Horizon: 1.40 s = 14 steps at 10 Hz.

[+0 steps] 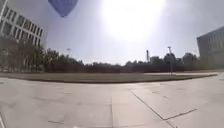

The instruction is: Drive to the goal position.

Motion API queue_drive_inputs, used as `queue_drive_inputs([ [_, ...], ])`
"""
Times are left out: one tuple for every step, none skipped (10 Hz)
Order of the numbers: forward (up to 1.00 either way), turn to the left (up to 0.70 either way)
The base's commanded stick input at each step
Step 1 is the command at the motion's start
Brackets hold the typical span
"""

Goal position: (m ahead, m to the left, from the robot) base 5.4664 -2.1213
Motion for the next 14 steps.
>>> queue_drive_inputs([
  [0.7,-0.35],
  [0.7,-0.35],
  [0.7,-0.35],
  [0.7,-0.35],
  [0.7,-0.35],
  [0.7,-0.34],
  [0.7,-0.3],
  [0.7,-0.07],
  [0.7,0.0],
  [0.7,0.0],
  [0.7,0.0],
  [0.7,0.0],
  [0.7,0.0],
  [0.7,0.0],
])
